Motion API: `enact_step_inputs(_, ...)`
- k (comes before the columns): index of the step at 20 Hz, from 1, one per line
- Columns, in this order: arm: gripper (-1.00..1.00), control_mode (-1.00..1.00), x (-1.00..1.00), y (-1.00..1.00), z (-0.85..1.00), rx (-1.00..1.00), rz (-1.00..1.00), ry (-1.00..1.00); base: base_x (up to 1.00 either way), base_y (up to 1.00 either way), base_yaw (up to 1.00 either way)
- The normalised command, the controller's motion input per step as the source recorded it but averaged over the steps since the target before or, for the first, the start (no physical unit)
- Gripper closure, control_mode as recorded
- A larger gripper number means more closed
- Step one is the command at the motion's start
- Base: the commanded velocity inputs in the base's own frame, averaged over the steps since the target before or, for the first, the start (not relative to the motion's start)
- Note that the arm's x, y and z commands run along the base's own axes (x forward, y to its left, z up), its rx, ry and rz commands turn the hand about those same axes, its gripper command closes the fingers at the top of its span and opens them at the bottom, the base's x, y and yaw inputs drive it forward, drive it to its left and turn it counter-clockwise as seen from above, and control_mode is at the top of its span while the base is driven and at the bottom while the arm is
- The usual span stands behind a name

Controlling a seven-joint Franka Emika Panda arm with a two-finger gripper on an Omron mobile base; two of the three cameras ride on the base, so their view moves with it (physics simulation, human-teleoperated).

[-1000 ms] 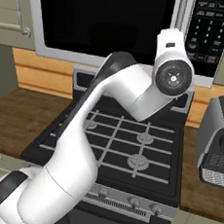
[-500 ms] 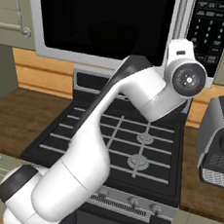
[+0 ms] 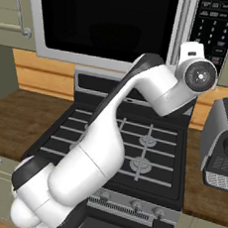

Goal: Pick the sweet potato from the sink and place it in the bowl. Then pick the bowl and place it in the microwave. Then close the microwave door and press the start button.

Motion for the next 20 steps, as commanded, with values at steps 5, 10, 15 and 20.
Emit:
enact_step_inputs(5, -1.00, -1.00, 0.42, -0.27, -0.03, 0.04, 0.00, 0.00, 0.00, 0.00, 0.00)
enact_step_inputs(10, -1.00, -1.00, 0.45, -0.29, -0.01, 0.04, 0.00, 0.01, 0.00, 0.00, 0.00)
enact_step_inputs(15, -1.00, -1.00, 0.47, -0.16, -0.11, 0.03, 0.00, 0.01, 0.00, 0.00, 0.00)
enact_step_inputs(20, -1.00, -1.00, 0.46, -0.13, -0.15, 0.03, 0.00, 0.01, 0.00, 0.00, 0.00)
